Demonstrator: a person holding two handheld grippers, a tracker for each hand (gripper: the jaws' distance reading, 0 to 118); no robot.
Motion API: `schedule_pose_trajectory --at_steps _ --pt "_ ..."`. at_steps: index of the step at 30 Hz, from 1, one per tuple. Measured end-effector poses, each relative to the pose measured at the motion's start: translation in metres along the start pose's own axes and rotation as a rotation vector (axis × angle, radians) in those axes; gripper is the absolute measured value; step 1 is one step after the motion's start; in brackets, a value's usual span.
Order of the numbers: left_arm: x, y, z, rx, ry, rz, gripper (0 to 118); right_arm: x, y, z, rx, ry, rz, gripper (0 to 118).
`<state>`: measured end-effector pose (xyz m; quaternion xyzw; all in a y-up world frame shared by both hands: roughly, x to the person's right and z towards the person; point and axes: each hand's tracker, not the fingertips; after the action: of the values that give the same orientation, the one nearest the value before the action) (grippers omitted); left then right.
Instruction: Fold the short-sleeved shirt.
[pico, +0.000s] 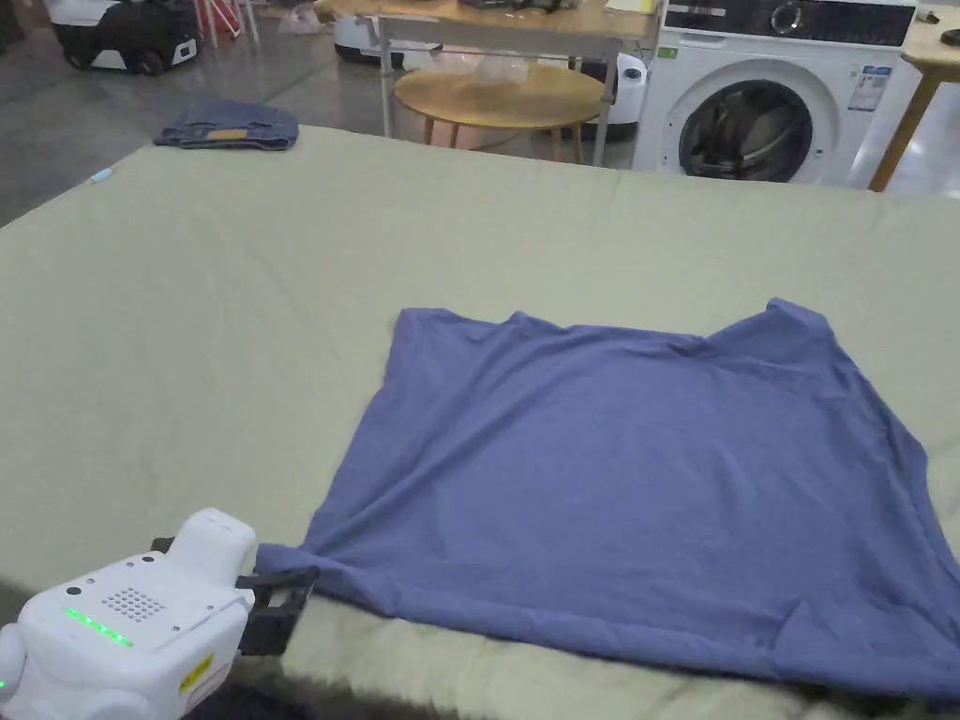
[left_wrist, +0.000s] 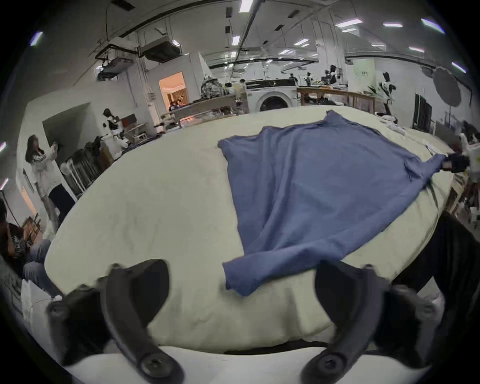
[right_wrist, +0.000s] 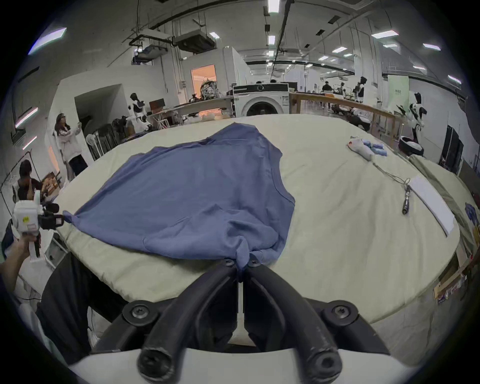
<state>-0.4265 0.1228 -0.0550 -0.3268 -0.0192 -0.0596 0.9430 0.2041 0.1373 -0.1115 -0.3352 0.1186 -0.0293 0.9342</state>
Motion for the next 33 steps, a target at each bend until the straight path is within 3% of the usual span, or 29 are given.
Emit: schedule_pose_trajectory --at_steps 2,4,6,9,11,21,33 --pt "-0.003 0.000 -0.003 -0.002 -0.044 0.040 82 0.002 0.000 -0.001 0.000 0.001 -0.006 1" --pt "-0.006 0.000 -0.006 -0.006 -0.064 0.046 64 0.002 0.000 -0.002 -0.002 0.003 -0.014 1" --pt "-0.004 0.000 -0.005 0.000 -0.063 0.040 57 0.004 0.001 -0.002 -0.003 0.007 -0.019 1" --pt "-0.004 0.001 -0.004 0.003 -0.092 0.044 14 0.000 0.001 0.001 -0.005 0.011 -0.024 1" --pt "-0.002 0.003 -0.001 0.004 -0.100 0.069 6 0.000 0.003 0.001 -0.001 0.018 -0.027 1" --pt "-0.007 0.079 -0.003 0.084 -0.089 0.101 2 0.005 0.071 -0.002 0.074 0.066 -0.065 0" --pt "-0.023 0.167 -0.094 0.002 -0.071 0.190 2 0.007 0.179 -0.102 -0.016 0.032 -0.097 0"
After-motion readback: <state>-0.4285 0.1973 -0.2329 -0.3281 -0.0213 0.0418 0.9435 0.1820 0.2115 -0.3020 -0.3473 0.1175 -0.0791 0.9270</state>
